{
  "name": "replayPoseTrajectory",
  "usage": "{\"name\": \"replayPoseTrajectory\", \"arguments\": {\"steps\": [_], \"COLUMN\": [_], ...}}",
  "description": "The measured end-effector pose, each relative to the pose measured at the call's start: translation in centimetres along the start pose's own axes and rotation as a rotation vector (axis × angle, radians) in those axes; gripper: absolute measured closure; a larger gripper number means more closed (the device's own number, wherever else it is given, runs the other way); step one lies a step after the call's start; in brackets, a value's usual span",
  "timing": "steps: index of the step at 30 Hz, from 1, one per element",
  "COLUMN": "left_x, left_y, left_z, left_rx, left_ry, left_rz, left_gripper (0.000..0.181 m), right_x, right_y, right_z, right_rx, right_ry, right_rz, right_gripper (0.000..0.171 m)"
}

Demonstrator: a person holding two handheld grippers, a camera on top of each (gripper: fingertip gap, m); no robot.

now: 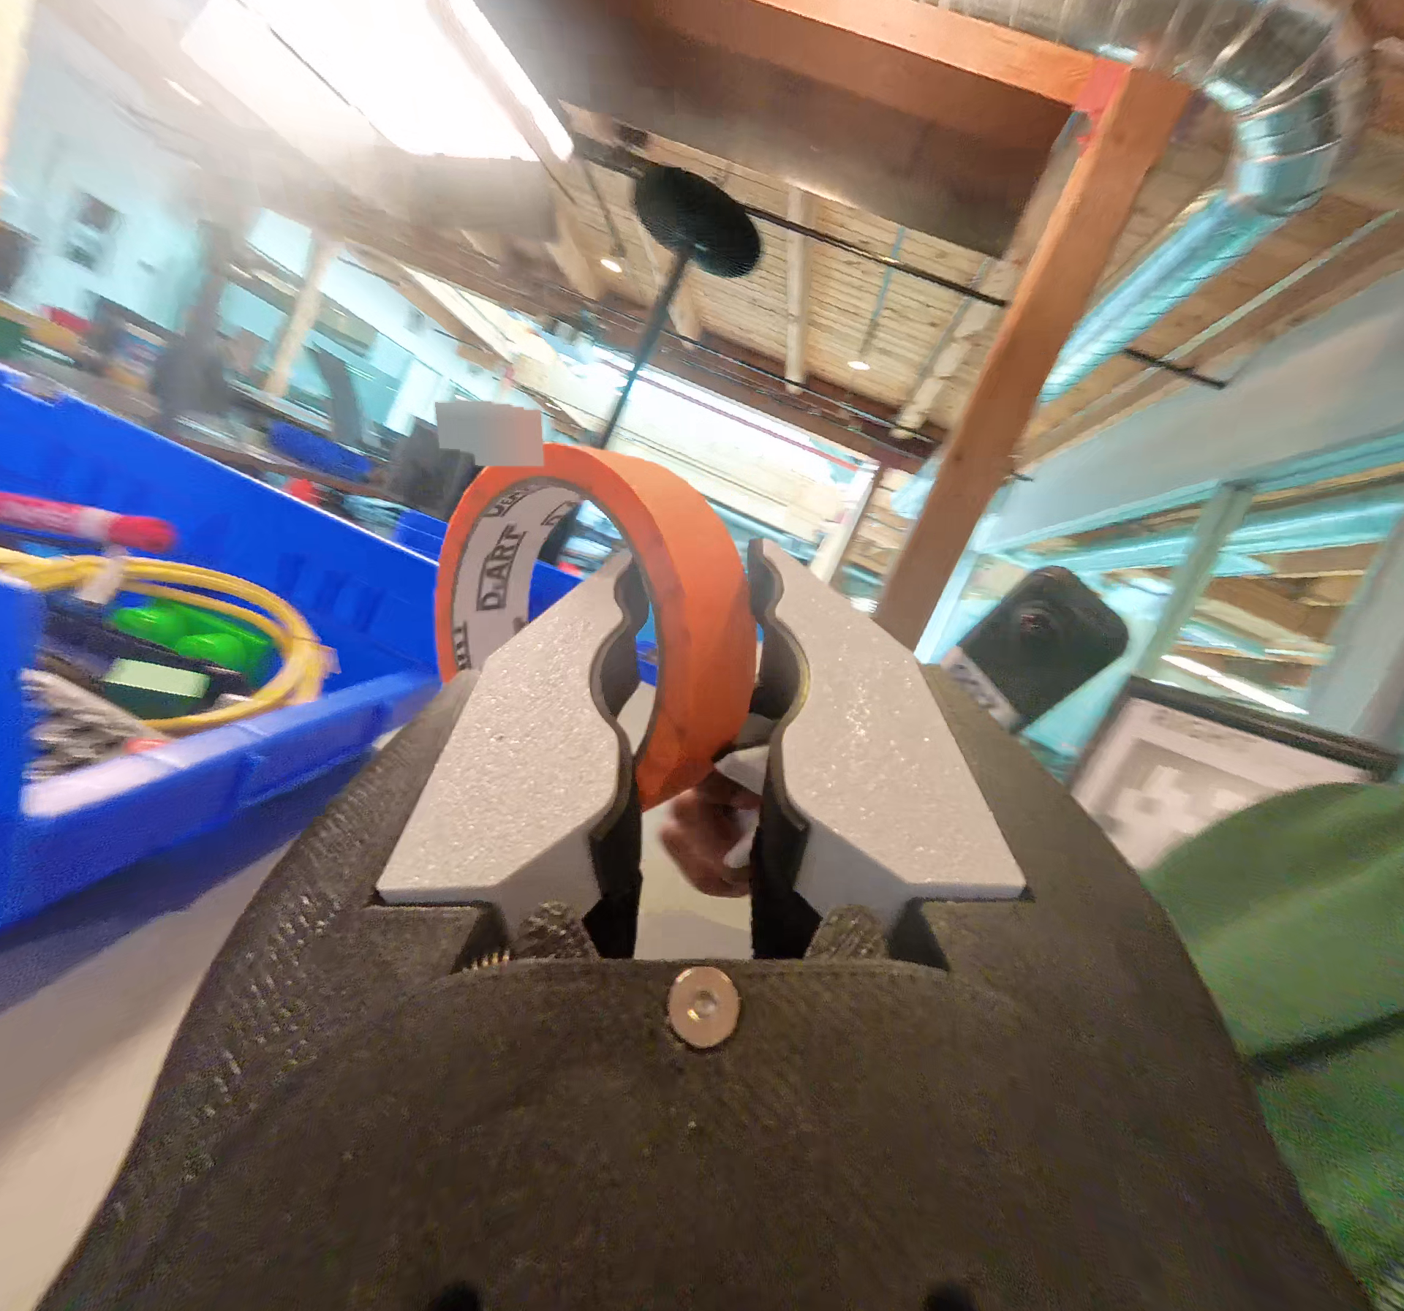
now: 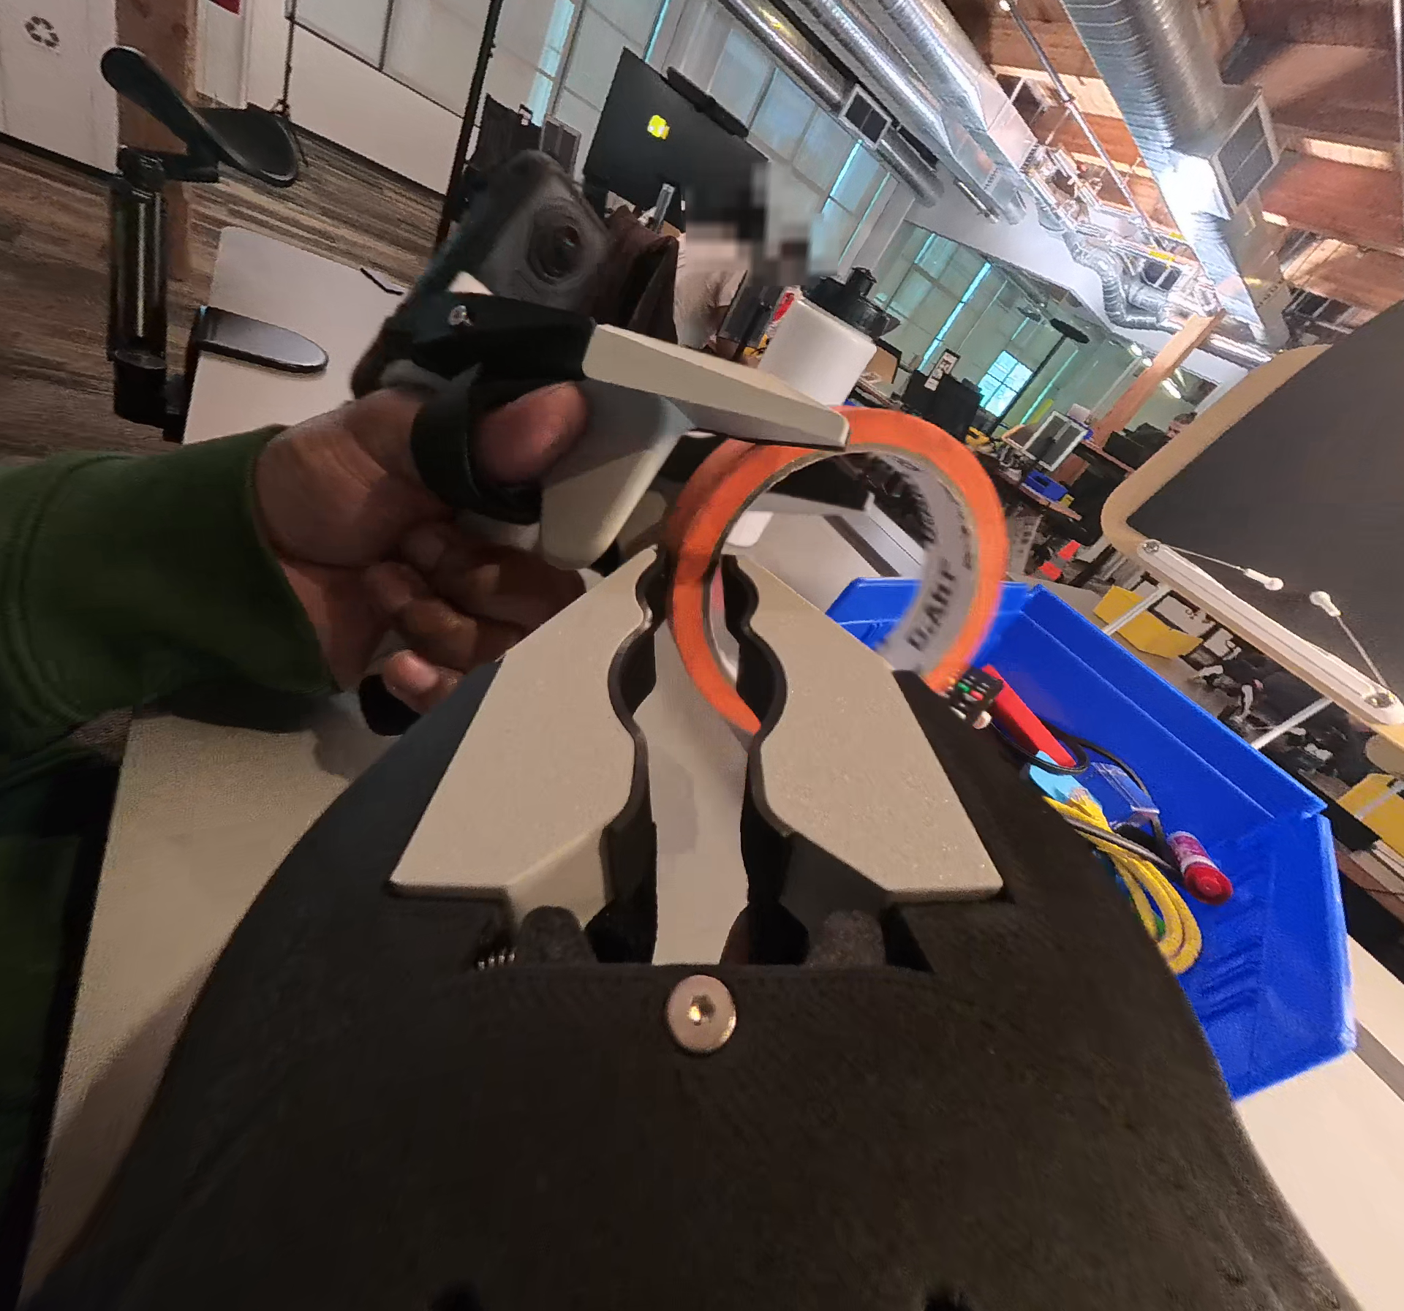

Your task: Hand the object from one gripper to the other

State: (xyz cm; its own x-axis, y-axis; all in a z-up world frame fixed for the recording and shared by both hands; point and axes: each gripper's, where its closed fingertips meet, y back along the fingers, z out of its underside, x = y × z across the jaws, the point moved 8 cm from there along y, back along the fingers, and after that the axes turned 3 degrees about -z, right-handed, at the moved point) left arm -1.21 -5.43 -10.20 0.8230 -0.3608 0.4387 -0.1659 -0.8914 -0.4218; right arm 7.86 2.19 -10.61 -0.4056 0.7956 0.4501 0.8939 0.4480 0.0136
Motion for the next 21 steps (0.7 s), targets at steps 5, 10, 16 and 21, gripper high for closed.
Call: {"name": "replayPoseTrajectory", "arguments": {"steps": [5, 10, 16, 21], "left_x": [-1.7, -4.0, -7.9, -8.4], "left_y": [2.2, 8.0, 13.8, 15.0], "left_z": [-2.2, -5.7, -7.5, -8.1], "left_rx": [0.097, 0.069, -0.196, -0.150], "left_ry": [-0.327, -0.702, -0.619, -0.486], "left_rz": [-0.486, -1.215, -1.463, -1.453], "left_gripper": [0.155, 0.156, 0.155, 0.144], "right_x": [1.5, 1.6, 1.4, 1.4], "right_y": [-0.2, -0.7, -0.9, -0.9], "right_z": [1.4, 2.9, 3.7, 3.8], "right_rx": [-0.100, -0.230, -0.293, -0.304], "right_ry": [-0.126, -0.126, -0.140, -0.141], "right_rz": [0.059, 0.071, 0.061, 0.059], "right_gripper": [0.151, 0.150, 0.150, 0.149]}}
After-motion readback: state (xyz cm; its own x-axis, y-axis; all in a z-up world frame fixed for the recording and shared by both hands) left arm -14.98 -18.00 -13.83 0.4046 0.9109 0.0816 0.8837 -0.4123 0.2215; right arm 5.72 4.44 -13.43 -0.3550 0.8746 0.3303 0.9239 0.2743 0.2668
